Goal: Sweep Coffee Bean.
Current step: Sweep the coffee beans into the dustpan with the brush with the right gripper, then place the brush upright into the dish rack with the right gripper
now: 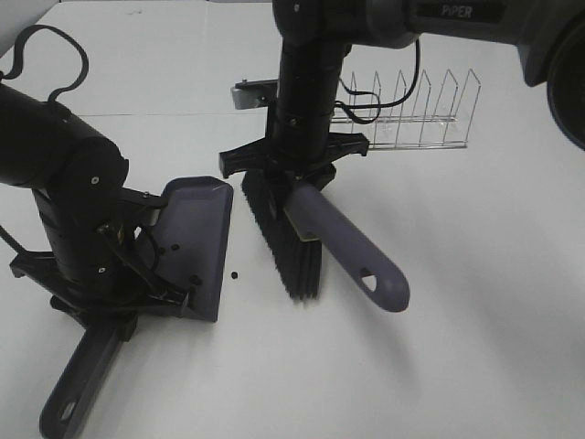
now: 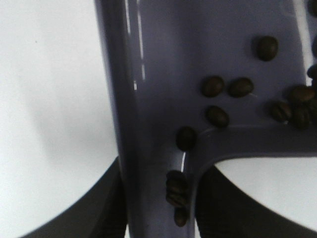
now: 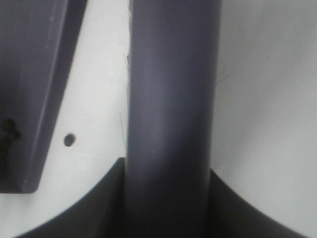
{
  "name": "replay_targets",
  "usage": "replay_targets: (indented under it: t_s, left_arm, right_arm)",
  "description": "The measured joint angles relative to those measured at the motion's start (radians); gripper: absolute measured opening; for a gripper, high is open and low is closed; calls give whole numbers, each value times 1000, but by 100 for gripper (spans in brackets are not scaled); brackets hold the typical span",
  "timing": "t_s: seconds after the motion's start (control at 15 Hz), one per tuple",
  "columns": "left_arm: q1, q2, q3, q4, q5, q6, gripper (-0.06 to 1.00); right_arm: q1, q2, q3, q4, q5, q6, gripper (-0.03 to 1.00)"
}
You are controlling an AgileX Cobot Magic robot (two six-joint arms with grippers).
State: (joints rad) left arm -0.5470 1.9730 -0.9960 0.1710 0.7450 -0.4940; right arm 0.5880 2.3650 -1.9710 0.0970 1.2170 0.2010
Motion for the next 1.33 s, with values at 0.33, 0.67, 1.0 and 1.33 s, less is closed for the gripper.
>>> replay_targets:
  t_s: [0.33,0.67,1.0,1.33]
  left_arm:
    - [0,0,0,0,0,-3,37]
    - [0,0,0,-1,0,0,37]
    - [0,2,0,-4,0,0,37]
    - [0,2,0,-9,0,0,37]
  right_arm:
    - [140,28,-26,67,-121,-1,30]
    - [141,-5,-183,-179,-5,1,30]
    - [110,0,-90,-222,1,5,30]
    - [106,46,-55,10,-71,-10,30]
